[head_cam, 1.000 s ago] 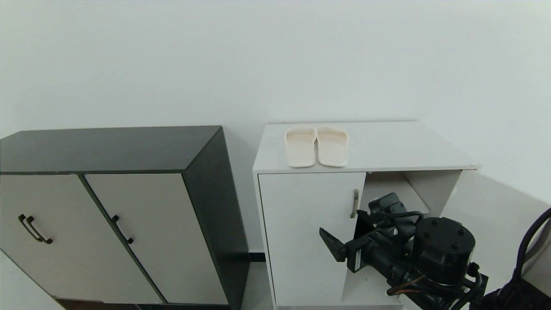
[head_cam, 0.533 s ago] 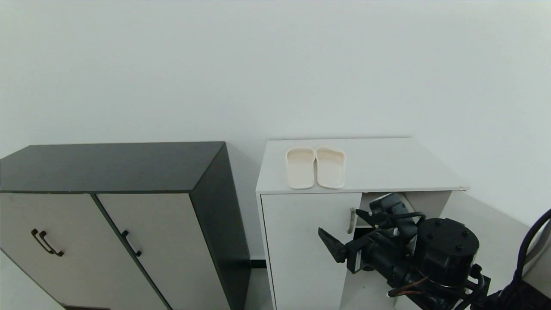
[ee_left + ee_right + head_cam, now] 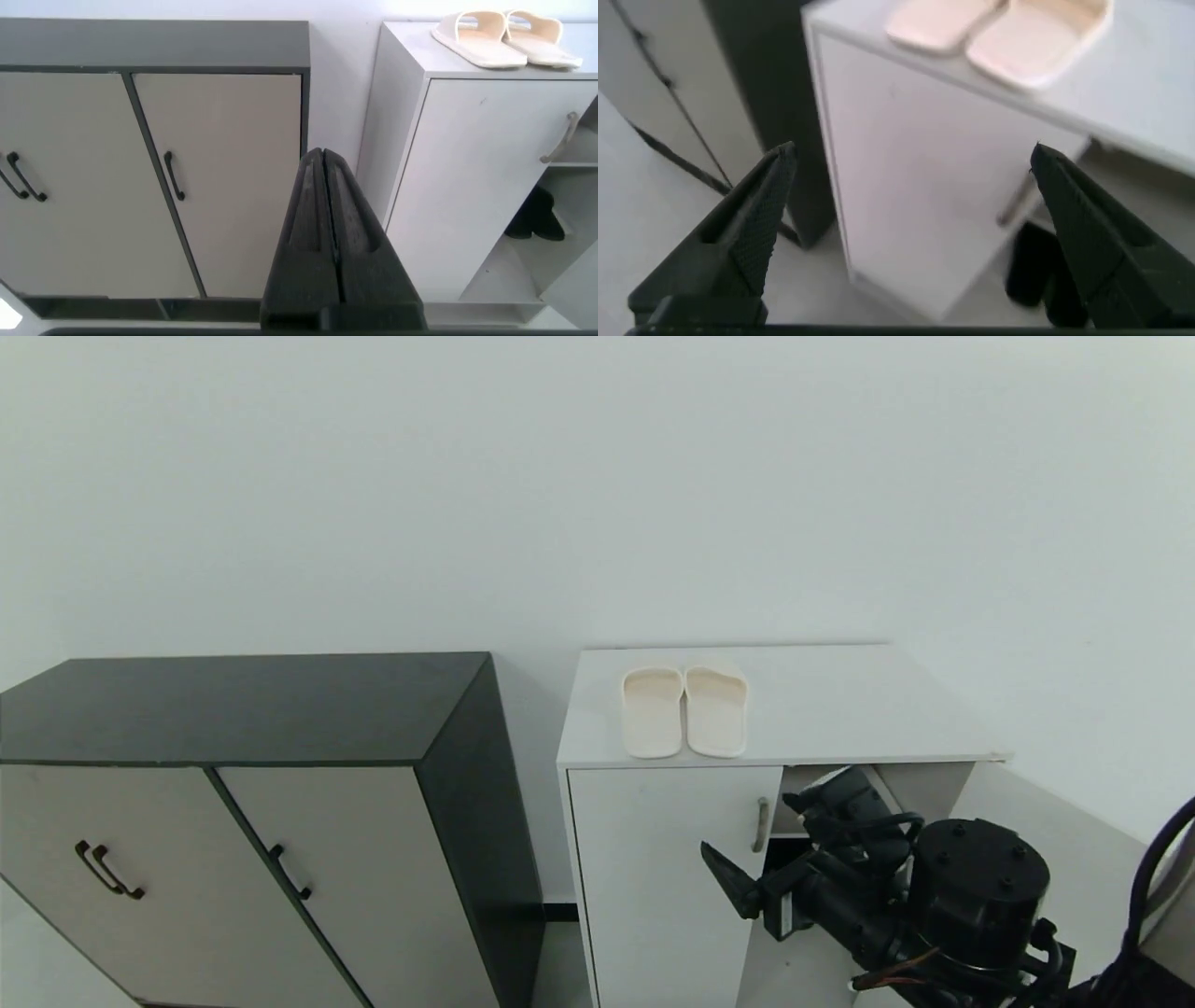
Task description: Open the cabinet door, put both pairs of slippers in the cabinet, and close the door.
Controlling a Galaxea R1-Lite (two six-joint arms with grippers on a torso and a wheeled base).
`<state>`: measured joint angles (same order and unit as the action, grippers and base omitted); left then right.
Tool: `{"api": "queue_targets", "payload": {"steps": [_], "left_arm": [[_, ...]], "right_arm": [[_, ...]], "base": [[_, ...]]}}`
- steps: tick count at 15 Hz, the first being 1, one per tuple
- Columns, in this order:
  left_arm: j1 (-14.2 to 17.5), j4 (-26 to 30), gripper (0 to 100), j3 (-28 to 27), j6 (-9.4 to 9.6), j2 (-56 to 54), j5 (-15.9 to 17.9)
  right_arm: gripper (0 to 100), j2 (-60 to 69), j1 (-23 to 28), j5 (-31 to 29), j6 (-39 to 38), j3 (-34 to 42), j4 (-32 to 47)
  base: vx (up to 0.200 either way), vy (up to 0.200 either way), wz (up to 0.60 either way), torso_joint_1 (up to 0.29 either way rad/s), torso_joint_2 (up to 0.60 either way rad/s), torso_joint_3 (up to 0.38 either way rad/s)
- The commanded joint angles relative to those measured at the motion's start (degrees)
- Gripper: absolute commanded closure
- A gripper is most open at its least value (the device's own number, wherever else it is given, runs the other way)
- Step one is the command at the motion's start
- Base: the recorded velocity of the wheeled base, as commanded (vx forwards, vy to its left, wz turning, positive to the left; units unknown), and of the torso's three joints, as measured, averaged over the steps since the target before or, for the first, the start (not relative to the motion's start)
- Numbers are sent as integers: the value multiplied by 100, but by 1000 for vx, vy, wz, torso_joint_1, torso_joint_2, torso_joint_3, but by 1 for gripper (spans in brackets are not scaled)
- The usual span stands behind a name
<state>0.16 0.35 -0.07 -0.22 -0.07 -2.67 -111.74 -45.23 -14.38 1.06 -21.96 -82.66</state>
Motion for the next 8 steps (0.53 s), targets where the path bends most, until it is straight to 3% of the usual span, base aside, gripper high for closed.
{"api": "queue_targets", "payload": {"steps": [1, 4, 8], "left_arm": [[2, 0, 100, -1, 4, 7, 3], [2, 0, 100, -1, -4, 7, 3], [2, 0, 100, -1, -4, 7, 3]], "right_arm": [[0, 926, -48, -346, -361, -573, 1349], [0, 1945, -505, -776, -1372, -1584, 4092], [0, 1981, -680, -1005, -1556, -1733, 4364]], "base": [[0, 0, 0, 0, 0, 0], [200, 0, 0, 1, -4, 1], [200, 0, 0, 10, 6, 1]]}}
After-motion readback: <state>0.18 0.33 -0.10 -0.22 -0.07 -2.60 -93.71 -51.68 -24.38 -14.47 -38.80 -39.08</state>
